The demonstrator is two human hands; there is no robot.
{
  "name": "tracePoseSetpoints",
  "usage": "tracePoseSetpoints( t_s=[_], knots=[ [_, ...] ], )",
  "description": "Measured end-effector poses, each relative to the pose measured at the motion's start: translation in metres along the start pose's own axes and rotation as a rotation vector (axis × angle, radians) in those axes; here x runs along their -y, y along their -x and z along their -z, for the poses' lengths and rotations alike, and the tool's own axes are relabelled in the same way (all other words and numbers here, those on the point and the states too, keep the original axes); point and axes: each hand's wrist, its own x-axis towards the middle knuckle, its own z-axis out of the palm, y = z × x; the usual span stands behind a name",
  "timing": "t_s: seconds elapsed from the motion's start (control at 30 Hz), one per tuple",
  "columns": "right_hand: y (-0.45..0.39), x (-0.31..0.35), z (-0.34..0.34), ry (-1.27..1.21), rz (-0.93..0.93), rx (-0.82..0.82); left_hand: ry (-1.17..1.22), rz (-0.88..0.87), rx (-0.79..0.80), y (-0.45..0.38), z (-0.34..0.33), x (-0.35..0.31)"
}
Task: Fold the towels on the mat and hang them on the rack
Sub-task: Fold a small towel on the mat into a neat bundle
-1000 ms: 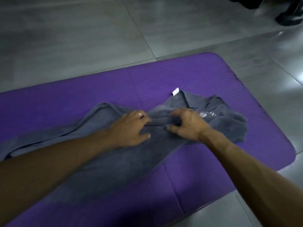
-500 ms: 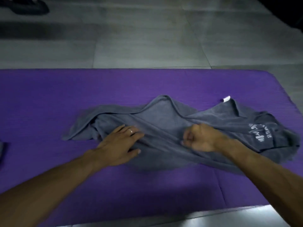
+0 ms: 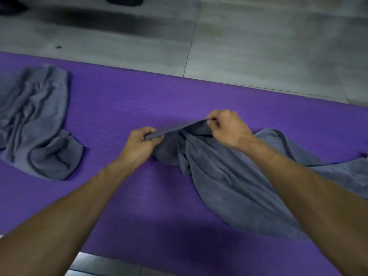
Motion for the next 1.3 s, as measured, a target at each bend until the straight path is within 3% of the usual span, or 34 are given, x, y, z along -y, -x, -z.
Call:
tracePoseSetpoints(
  t_s=[0.1, 0.27, 0.4, 0.47, 0.57, 0.67, 0.83, 0.97, 1.07, 1.13, 1.23, 1.3],
  knots=[
    [-0.006, -0.005, 0.017, -0.154, -0.093, -0.018, 0.415, 0.125, 0.012, -0.004, -0.007, -0.032],
    [-0.009, 0.025, 0.029, -0.390, 0.058, 0.250, 0.379, 0.044, 0.180, -0.012, -0.022, -0.068],
    [-0.013, 0.032, 0.037, -0.309, 0.103, 0.184, 0.502, 0.115, 0.130, -0.011, -0.029, -0.069],
    [-0.012, 0.030, 0.043, -0.388, 0.117, 0.114, 0.416, 0.154, 0.148, -0.006, -0.037, -0.060],
    [-0.010, 0.033, 0.056, -0.578, 0.147, 0.065, 0.093, 0.117, 0.289, 0.004, -0.053, -0.042],
    [-0.010, 0.032, 0.072, -0.589, 0.125, -0.016, 0.057, 0.097, 0.379, 0.017, -0.062, -0.037],
    [-0.009, 0.015, 0.076, -0.583, -0.012, -0.242, 0.094, -0.045, 0.247, 0.041, -0.037, -0.060],
    [-0.014, 0.027, 0.070, -0.643, -0.040, -0.267, 0.062, -0.175, 0.030, 0.048, 0.009, -0.084],
    [-0.033, 0.045, 0.066, -0.611, -0.026, -0.298, 0.072, -0.082, 0.071, 0.050, 0.040, -0.086],
    [-0.051, 0.054, 0.059, -0.536, -0.035, -0.297, -0.053, 0.040, 0.127, 0.054, 0.053, -0.072],
    [-0.068, 0.052, 0.039, -0.151, -0.140, -0.180, -0.255, 0.151, 0.235, 0.058, 0.059, -0.022],
    [-0.064, 0.049, 0.024, 0.183, -0.228, -0.074, -0.252, 0.187, 0.298, 0.062, 0.056, 0.013]
  ],
)
